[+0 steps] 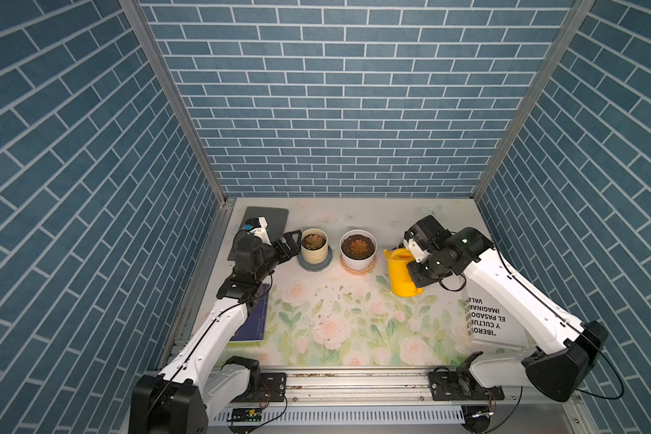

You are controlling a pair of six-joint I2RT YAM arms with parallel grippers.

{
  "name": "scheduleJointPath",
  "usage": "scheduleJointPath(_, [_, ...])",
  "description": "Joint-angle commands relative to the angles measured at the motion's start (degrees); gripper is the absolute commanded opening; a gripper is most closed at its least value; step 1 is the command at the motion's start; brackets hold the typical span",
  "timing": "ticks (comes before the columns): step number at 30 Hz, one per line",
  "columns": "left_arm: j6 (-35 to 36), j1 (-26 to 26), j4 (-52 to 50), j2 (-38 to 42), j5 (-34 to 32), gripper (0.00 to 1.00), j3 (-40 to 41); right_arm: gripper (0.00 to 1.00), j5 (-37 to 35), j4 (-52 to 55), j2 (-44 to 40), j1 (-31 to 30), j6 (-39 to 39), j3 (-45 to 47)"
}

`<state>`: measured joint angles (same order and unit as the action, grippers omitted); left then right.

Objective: Water the succulent around the soil edge
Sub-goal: Water the soil of the potted plant with water, then place the watering can at the center of the board.

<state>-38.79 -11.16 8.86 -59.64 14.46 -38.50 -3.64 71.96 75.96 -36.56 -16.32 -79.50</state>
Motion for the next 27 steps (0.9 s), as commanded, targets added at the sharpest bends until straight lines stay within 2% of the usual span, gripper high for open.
scheduleJointPath(1, [0.12, -0.08, 1.07, 0.37, 0.67, 1.00, 0.80, 0.00, -0.65, 1.45, -4.10, 1.53, -3.28, 2.31])
scheduleJointPath(7, [-0.10, -0.09, 1.15, 0.62, 0.96, 1.00, 0.88, 0.00, -0.52, 0.94, -8.25, 3.35, -5.16, 6.19])
scheduleJointPath(13, [-0.24, -0.06, 1.18, 0.52, 1.17, 1.00, 0.87, 0.00, -1.15, -0.54, -9.95, 6.00, -3.89, 10.39])
scheduleJointPath(27, [-0.15, -0.10, 1.09, -0.34, 0.97, 1.00, 0.52, 0.00, -2.51, -0.30, -14.81, 9.04, -4.20, 12.22])
